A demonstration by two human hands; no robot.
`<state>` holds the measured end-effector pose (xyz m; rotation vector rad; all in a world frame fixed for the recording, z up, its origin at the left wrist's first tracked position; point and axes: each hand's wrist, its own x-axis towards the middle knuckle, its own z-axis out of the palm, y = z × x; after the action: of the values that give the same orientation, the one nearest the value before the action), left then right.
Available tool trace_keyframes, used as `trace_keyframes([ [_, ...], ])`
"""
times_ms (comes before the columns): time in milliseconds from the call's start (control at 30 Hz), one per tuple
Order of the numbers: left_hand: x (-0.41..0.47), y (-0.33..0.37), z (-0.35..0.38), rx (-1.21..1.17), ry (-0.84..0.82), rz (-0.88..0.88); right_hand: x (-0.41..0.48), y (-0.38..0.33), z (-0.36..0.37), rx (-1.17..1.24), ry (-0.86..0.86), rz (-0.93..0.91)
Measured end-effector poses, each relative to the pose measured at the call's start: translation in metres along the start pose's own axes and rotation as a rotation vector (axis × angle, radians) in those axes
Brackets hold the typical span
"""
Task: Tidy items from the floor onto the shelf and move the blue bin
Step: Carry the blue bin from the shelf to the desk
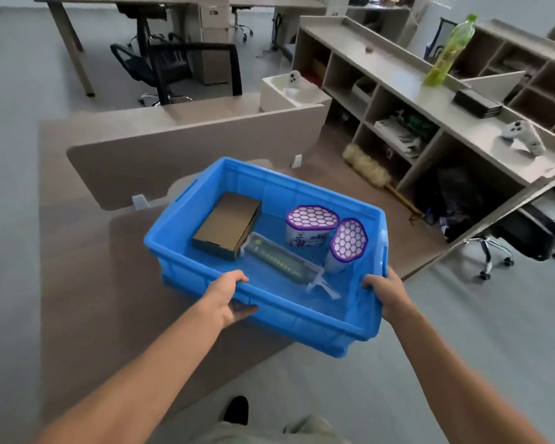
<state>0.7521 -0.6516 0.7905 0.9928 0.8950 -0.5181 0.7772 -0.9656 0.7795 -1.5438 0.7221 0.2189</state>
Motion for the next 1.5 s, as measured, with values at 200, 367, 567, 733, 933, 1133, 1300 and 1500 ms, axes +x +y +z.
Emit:
trace_keyframes([
  [200,0.058,0.016,0.081,-0.138,0.06,-0.035,0.122,-0.052,-0.013,-0.09,-0.079,0.005],
  [367,0.104,0.005,0.155,-0.368,0.12,-0.056,0.23,-0.094,-0.029,-0.228,-0.2,-0.015],
  [567,0.131,0.009,0.228,-0.435,0.202,-0.117,0.337,-0.16,-0.043,-0.37,-0.32,-0.036],
  [733,0.165,0.019,0.205,-0.505,0.613,0.032,0.398,-0.205,-0.052,-0.447,-0.368,-0.04],
  [933,0.174,0.032,0.21,-0.21,0.878,0.397,0.429,-0.22,-0.059,-0.502,-0.354,-0.106],
  [1133,0.18,0.024,0.214,-0.235,0.788,0.401,0.406,-0.186,-0.094,-0.715,-0.257,-0.295],
  [1300,0.174,0.005,0.223,-0.264,0.617,0.382,0.391,-0.162,-0.13,-0.747,-0.138,-0.284],
  [1500,0.177,-0.012,0.235,-0.112,0.675,0.496,0.392,-0.156,-0.138,-0.731,-0.131,-0.251],
])
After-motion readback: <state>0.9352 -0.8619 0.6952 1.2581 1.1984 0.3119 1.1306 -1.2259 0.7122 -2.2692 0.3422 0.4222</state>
